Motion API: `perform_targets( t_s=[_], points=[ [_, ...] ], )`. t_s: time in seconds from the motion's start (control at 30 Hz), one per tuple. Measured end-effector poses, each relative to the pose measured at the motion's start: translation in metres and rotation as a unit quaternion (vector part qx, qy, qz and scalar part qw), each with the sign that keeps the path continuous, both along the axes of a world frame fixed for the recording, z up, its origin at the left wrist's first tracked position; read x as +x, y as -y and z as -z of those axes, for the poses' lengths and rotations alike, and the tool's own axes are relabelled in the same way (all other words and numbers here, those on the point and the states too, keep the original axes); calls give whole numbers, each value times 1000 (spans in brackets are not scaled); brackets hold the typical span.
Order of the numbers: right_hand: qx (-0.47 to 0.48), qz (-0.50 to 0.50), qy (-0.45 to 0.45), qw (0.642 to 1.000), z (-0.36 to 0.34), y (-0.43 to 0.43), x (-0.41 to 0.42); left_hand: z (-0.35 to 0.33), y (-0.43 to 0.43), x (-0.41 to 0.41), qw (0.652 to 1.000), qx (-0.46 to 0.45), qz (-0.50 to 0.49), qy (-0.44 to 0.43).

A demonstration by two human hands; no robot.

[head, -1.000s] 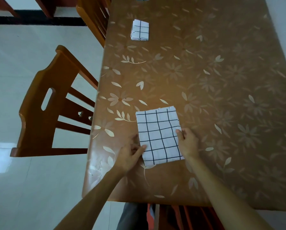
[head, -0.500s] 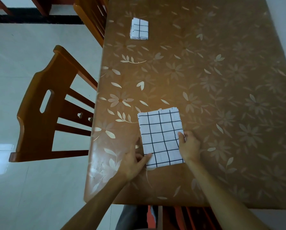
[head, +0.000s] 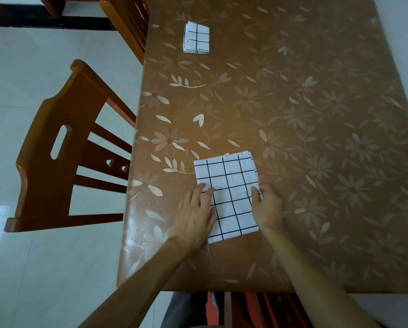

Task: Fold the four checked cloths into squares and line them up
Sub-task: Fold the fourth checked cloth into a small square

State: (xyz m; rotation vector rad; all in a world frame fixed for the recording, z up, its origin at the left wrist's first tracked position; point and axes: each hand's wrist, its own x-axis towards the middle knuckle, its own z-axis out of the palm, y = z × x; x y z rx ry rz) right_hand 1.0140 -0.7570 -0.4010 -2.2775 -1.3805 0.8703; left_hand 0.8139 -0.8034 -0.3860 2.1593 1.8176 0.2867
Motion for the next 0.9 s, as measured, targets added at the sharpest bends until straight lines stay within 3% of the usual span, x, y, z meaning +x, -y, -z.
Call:
perform_targets(
  t_s=[0.2,0.27,0.37,0.5,0.9],
  points=[
    [-21,14,31,999,-5,3,-6,20,-16,15,985,-63,111,-113],
    [19,-35,125,991,-9,4,-16,26,-14,14,984,-69,111,-120],
    [117,-179,230,949,-10,0,-38,33,-11,14,985,-75,108,-110],
    [110,-355,208,905,14,-17,-58,41,-9,13,987,-78,108,-87],
    [85,-417,240,873,33,-34,-17,43,-4,10,984,-99,112,-100]
  ],
)
